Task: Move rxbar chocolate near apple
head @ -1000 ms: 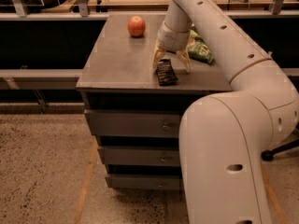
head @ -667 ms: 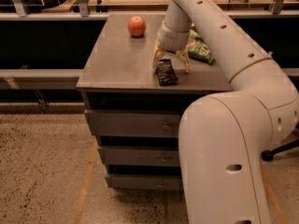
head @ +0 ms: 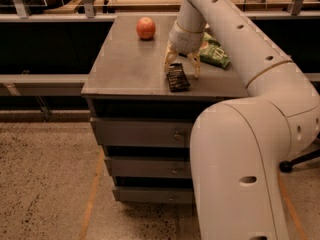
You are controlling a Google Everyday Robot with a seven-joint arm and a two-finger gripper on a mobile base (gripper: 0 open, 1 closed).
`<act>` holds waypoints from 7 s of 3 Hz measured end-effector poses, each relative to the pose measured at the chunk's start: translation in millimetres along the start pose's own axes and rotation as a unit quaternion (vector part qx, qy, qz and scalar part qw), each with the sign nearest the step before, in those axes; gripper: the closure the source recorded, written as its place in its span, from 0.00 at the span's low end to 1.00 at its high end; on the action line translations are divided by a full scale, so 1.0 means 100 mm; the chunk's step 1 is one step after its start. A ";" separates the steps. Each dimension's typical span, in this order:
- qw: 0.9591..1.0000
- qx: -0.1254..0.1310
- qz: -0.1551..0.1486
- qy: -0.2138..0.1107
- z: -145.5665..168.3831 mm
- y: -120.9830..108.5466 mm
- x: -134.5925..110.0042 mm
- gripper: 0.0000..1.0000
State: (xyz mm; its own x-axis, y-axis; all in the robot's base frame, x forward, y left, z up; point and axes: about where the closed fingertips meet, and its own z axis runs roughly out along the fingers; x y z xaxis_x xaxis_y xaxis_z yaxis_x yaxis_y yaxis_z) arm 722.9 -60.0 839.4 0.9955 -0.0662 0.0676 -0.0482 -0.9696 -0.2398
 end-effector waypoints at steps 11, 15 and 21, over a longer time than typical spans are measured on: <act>0.992 0.082 0.084 0.038 -0.34 -0.61 0.33 0.28; 0.999 0.035 -0.013 0.025 -0.23 -0.97 0.22 0.00; 0.998 -0.030 -0.038 -0.034 0.21 -0.53 0.10 0.41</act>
Offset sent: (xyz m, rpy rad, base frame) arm 0.0000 -0.0006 0.0006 -0.0006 0.0001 -0.0012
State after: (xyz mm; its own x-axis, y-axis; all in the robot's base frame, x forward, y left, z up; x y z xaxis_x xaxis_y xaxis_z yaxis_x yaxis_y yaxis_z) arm 736.9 -4.4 832.2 0.9996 0.0225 0.0171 0.0252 -0.9837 -0.1780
